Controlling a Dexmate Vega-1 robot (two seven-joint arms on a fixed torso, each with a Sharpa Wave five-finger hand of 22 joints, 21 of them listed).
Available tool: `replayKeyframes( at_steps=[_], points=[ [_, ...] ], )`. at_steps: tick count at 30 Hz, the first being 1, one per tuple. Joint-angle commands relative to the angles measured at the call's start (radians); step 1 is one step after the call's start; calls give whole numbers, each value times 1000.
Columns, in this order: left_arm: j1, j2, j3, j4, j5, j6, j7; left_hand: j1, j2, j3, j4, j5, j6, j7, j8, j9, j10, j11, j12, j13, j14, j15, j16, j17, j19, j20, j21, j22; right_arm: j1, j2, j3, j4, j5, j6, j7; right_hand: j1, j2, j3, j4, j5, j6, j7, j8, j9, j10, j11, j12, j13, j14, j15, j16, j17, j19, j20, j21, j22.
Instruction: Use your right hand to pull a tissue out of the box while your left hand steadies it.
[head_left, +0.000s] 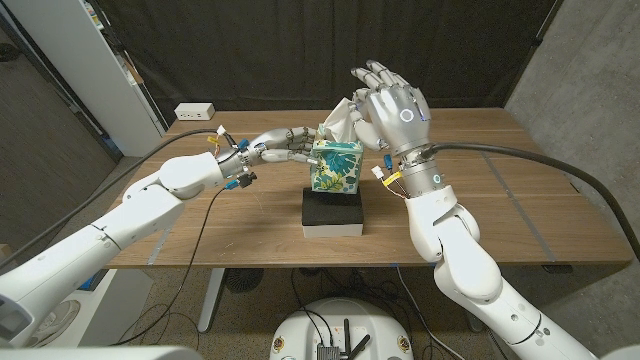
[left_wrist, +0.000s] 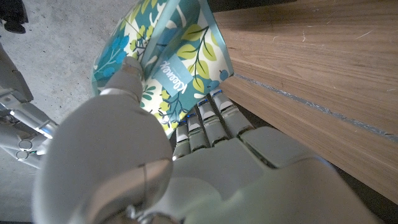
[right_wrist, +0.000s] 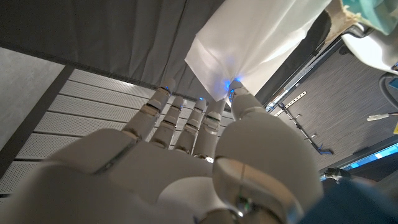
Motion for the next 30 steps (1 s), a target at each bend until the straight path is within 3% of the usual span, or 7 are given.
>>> replayKeyframes(
  at_steps=[1, 16, 30],
  points=[
    [6, 4, -1, -17, 3, 12, 14, 3, 13, 8, 1, 5, -1, 8, -6, 2, -2, 8, -1, 3, -2, -95, -2, 0, 7, -17, 7, 5, 30, -27, 5, 21, 45, 25, -113, 15, 6, -7, -3, 5, 3, 4, 6, 3, 6, -3, -2, 5, -4, -178, 3, 2, 4, -86, 1, 3],
    [-1, 6, 1, -14, -2, 17, 2, -1, 14, 14, 0, 5, -3, 13, -9, 5, -6, 12, 0, 5, -4, -94, -3, 0, 5, -15, 7, 6, 78, -6, -19, 76, 33, 7, -232, 24, 10, -26, -2, 7, 1, -2, 11, 0, 3, -9, -4, 5, -13, -178, 1, 4, -5, -92, -3, 3],
    [-5, 13, -1, -5, -12, 7, -19, -7, 17, 19, 2, 4, -10, 17, -13, 7, -9, 18, 1, 6, -8, -92, -3, 1, 2, -13, 6, 6, 105, 5, -40, 87, 26, -15, -270, 30, 14, -41, -1, 8, 2, -5, 15, -4, 0, -15, -6, 6, -18, -179, -1, 5, -8, -96, -4, 3]
  ],
)
